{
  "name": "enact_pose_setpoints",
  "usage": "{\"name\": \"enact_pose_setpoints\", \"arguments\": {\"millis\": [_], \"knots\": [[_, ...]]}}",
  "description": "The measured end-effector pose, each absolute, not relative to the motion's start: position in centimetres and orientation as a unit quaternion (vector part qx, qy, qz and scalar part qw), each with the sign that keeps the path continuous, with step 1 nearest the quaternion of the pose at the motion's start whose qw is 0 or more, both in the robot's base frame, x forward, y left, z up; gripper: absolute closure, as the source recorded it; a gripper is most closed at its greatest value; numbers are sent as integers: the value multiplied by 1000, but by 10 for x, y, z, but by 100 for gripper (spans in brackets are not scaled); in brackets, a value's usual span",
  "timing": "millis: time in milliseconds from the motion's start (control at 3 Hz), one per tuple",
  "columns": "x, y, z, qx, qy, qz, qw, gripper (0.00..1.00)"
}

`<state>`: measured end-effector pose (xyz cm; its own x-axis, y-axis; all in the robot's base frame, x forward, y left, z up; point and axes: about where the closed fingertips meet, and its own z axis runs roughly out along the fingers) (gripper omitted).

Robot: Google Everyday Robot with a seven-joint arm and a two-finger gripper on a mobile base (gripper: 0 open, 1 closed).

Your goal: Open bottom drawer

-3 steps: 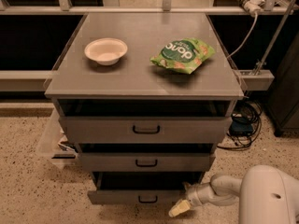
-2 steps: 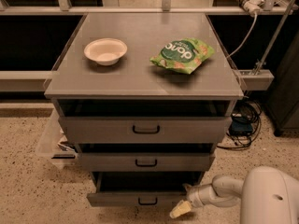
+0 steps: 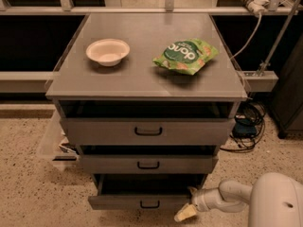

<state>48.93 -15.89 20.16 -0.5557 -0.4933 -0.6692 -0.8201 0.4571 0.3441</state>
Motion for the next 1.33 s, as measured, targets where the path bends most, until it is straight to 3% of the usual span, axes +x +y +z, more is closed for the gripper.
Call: {"name": "enact_pose_setpoints", "arguments": {"millis": [1333], "knots": [[476,-152,207,-404,798,372,247,0]]}}
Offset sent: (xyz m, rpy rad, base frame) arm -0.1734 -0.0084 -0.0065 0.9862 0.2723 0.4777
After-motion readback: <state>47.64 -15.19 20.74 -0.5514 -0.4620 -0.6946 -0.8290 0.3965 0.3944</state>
